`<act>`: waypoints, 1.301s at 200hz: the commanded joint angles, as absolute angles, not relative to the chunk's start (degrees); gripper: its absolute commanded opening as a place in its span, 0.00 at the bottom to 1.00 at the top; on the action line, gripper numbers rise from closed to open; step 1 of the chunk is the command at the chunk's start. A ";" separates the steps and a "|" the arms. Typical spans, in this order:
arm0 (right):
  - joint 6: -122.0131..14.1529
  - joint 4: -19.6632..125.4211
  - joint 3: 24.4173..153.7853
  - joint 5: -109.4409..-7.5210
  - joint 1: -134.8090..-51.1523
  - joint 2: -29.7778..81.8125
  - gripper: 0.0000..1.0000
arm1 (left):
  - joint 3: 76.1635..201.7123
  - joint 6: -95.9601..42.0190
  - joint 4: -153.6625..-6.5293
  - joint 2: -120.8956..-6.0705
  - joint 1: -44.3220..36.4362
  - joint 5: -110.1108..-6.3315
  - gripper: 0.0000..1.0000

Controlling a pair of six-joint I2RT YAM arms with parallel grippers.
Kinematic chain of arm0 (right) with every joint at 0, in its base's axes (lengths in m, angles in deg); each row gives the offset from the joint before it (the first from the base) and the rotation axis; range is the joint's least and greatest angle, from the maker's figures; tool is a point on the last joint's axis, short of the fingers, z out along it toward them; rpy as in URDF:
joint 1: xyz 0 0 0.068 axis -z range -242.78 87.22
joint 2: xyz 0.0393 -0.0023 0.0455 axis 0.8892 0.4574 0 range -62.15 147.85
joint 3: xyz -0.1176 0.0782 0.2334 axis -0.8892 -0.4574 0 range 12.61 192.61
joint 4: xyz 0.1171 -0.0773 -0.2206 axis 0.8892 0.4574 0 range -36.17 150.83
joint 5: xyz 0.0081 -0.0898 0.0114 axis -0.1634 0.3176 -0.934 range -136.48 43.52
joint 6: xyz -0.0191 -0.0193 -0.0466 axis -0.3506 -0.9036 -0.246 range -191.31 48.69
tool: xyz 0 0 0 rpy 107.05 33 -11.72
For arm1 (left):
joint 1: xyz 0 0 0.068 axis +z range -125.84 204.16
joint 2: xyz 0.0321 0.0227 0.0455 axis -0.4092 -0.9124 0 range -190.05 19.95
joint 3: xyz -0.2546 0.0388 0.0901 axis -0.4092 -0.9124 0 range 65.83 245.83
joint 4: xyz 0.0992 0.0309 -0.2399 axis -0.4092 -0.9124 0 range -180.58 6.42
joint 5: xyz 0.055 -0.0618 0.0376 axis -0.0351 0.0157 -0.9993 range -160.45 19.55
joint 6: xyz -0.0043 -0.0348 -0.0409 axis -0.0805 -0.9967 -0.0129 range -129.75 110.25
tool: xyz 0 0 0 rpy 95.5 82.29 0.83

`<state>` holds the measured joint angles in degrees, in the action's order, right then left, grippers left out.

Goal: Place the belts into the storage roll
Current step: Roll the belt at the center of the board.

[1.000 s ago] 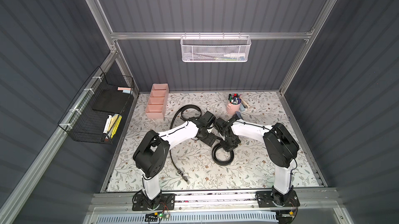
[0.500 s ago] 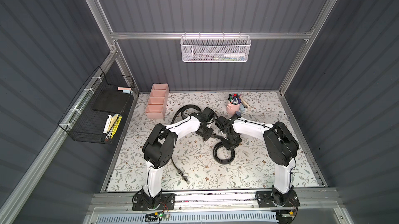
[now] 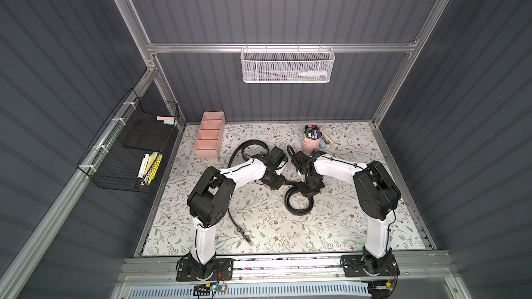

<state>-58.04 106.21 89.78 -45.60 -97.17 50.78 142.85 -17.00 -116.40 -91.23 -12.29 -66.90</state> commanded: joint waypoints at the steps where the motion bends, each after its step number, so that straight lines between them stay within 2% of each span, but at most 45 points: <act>1: -56.34 103.76 88.31 -43.63 -95.34 51.66 0.10 | 137.87 -16.77 -121.20 -89.31 -12.05 -71.64 0.15; 54: -54.28 106.29 88.75 -40.28 -95.13 53.05 0.13 | 132.90 -19.44 -121.02 -85.75 -10.93 -75.70 0.14; 175: -51.25 106.43 86.94 -37.78 -94.27 54.61 0.26 | 126.81 -20.07 -120.84 -80.22 -7.39 -76.33 0.14; 260: -47.43 108.61 87.68 -35.66 -92.56 55.45 0.25 | 123.98 -19.18 -120.93 -76.98 -3.20 -75.90 0.14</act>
